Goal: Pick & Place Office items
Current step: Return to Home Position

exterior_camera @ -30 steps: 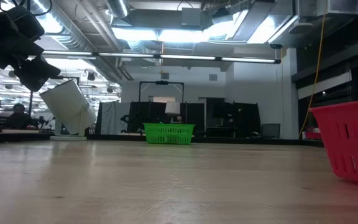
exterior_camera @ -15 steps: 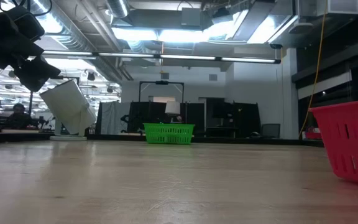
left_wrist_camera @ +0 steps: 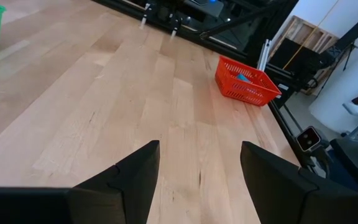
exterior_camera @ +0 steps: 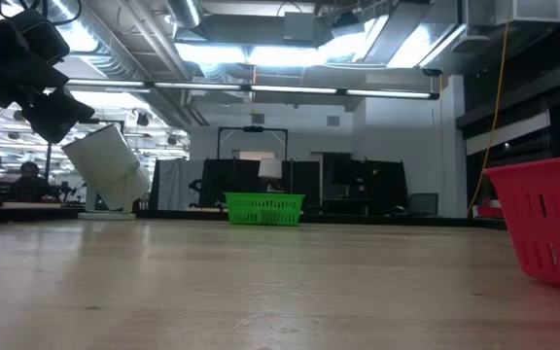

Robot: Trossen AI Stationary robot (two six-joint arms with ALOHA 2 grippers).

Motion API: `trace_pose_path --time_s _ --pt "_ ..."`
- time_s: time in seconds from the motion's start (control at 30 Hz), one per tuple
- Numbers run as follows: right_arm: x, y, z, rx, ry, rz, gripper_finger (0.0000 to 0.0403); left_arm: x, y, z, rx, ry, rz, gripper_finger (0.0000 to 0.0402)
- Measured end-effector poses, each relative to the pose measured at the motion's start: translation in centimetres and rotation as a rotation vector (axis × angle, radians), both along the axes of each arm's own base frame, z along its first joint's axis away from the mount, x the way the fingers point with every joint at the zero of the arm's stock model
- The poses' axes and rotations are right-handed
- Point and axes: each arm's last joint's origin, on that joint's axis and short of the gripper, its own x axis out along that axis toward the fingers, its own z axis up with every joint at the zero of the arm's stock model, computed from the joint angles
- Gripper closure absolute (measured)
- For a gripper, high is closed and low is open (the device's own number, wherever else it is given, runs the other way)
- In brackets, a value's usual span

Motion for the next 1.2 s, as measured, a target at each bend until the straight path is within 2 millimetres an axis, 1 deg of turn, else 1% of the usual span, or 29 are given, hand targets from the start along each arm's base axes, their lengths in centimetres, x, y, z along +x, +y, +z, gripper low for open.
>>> trace_pose_path --time_s 0.07,0.13,0.23,0.3,0.37,0.4,0.43,0.47,0.5,0.53,0.57,0.6,0.63,0.7,0.77,0.83,0.9,0.97,1.0,1.07,1.1,1.13,1.2 --pt "0.3 -0.3 0.2 0.006 -0.006 -0.016 0.0096 0.0 0.0 0.0 0.0 0.0 0.0 0.0182" --pt "0.5 -0.6 0.9 0.015 -0.002 -0.025 0.0096 0.0 0.0 0.0 0.0 0.0 0.001 0.0182" --pt "1.1 -0.9 2.5 0.004 0.093 -0.027 0.0096 0.0 0.0 0.0 0.0 0.0 0.001 0.0182" --pt "2.1 -1.2 3.9 -0.029 0.192 -0.019 0.0096 0.0 0.0 0.0 0.0 0.0 0.002 0.0182" --pt "3.7 -1.7 5.4 -0.062 0.284 0.012 0.0096 0.0 0.0 0.0 0.0 0.0 0.002 0.0182" --pt "4.7 -1.9 6.1 -0.076 0.326 0.051 0.0096 0.0 0.0 0.0 0.0 0.0 0.002 0.0182" --pt "5.9 -2.2 6.8 -0.095 0.369 0.131 0.0096 0.0 0.0 0.0 0.0 0.0 0.002 0.0182" --pt "7.0 -2.4 7.5 -0.119 0.394 0.257 0.0096 0.0 0.0 0.0 0.0 0.0 0.002 0.0182" --pt "8.2 -2.6 8.4 -0.149 0.367 0.415 0.0096 0.0 0.0 0.0 0.0 0.0 0.002 0.0182" --pt "9.2 -2.8 9.3 -0.182 0.297 0.568 0.0096 0.0 0.0 0.0 0.0 0.0 0.002 0.0182" --pt "10.0 -3.2 10.0 -0.218 0.219 0.678 0.0096 0.0 0.0 0.0 0.0 0.0 0.002 0.0182" --pt "10.7 -3.9 10.6 -0.255 0.16 0.739 0.0096 0.0 0.0 0.0 0.001 0.0 0.002 0.0182" --pt "11.3 -4.7 10.9 -0.287 0.129 0.765 0.0096 0.0 0.0 0.0 0.001 0.0 0.002 0.0182" --pt "12.3 -6.8 10.6 -0.334 0.172 0.733 0.0096 0.0 0.0 0.0 0.001 0.0 0.002 0.0182" --pt "13.1 -9.0 10.1 -0.353 0.227 0.649 0.0096 0.0 0.0 0.0 0.0 0.0 0.001 0.0182" --pt "13.4 -10.8 10.3 -0.379 0.248 0.567 0.0096 0.0 0.0 0.0 0.0 0.0 0.0 0.0182" --pt "13.1 -12.0 10.4 -0.383 0.284 0.51 0.0096 0.0 0.0 0.0 0.0 0.0 0.0 0.0182" --pt "13.0 -12.5 10.2 -0.361 0.326 0.433 0.0096 0.0 0.0 0.0 0.0 0.001 -0.001 0.0182" --pt "12.8 -12.7 10.0 -0.315 0.331 0.393 0.0096 0.0 0.0 0.0 0.0 0.0 0.0 0.0182" --pt "12.5 -12.4 10.0 -0.174 0.253 0.342 0.0096 0.0 0.0 0.0 0.001 0.0 0.001 0.0182" --pt "12.2 -12.3 10.3 -0.155 0.228 0.354 0.0096 0.0 0.0 0.0 0.001 0.0 0.001 0.0182" --pt "12.0 -12.2 10.7 -0.176 0.212 0.414 0.0096 0.0 0.0 0.0 0.001 0.0 0.001 0.0182" --pt "11.4 -11.8 11.6 -0.234 0.18 0.59 0.0096 0.0 0.0 0.0 0.001 0.0 0.001 0.0182"
